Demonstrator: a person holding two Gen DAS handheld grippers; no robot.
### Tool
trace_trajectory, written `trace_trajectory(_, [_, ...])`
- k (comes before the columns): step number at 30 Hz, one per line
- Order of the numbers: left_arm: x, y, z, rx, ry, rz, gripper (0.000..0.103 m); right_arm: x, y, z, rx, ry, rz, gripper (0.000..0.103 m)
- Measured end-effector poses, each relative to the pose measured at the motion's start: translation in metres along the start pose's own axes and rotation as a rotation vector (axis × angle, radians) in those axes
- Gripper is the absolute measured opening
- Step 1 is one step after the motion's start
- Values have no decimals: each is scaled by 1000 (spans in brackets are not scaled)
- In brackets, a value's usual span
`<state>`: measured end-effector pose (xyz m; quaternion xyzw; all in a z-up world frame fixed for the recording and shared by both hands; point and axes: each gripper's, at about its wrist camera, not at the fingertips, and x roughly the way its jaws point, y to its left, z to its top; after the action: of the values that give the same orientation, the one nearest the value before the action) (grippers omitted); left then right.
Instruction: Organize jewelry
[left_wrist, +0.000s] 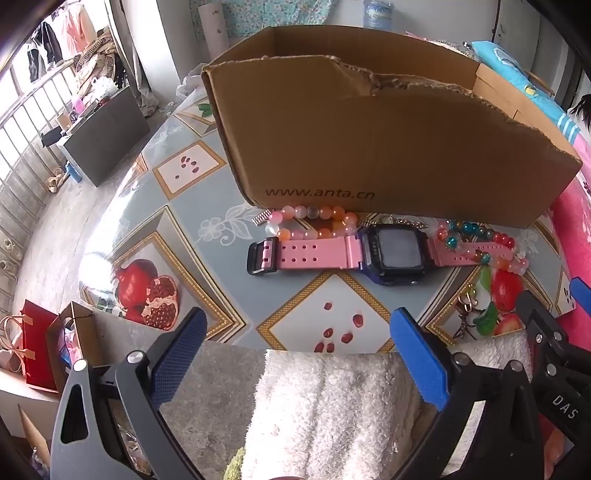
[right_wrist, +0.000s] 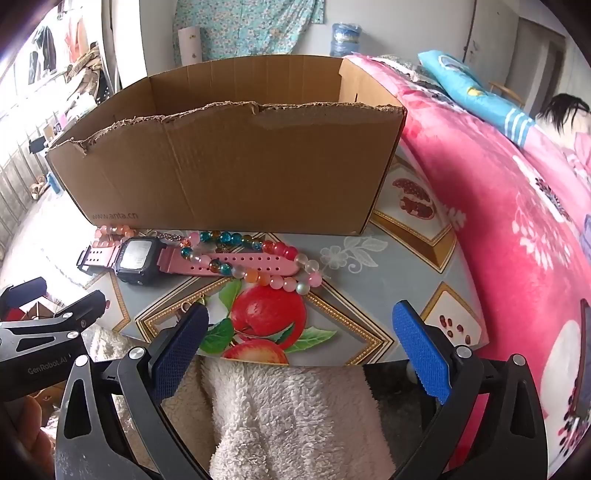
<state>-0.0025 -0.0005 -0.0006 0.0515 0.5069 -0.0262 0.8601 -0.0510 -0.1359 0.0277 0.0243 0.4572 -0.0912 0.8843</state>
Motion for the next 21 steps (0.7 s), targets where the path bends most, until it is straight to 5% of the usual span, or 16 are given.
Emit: trace_trajectory(21, [-2, 1, -1, -6, 16, 11, 97, 1, 2, 2, -3, 4, 4, 96])
